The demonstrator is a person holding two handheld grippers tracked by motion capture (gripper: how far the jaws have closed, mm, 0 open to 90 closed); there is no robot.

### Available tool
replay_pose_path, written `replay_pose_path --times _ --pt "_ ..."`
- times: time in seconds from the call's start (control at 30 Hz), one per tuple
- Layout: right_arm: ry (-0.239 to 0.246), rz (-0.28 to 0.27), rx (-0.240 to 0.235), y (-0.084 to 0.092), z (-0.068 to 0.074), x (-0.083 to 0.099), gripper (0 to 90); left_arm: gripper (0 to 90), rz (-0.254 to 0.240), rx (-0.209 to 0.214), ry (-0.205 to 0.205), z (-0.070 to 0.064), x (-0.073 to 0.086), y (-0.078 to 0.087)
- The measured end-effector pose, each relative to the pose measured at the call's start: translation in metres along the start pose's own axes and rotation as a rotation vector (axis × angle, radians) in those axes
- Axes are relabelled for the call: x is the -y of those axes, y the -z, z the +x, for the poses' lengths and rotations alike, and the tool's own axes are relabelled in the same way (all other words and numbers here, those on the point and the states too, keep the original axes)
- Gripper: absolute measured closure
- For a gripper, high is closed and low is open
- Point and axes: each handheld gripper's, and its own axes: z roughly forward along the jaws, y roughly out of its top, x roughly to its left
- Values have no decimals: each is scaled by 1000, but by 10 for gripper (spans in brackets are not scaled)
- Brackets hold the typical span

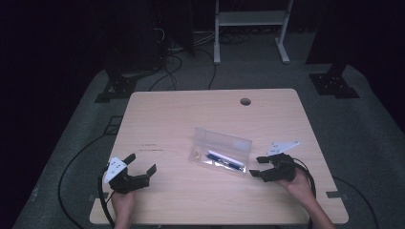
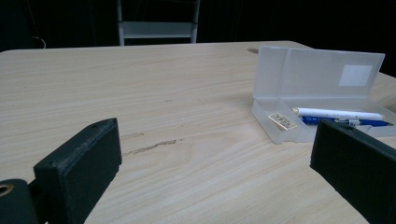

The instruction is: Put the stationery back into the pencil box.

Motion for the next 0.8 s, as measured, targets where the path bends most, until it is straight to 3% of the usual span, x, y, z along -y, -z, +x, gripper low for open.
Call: replay_pose_path --times 0.8 --pt "-60 -10 37 19 -5 35 341 11 1 0 4 0 1 0"
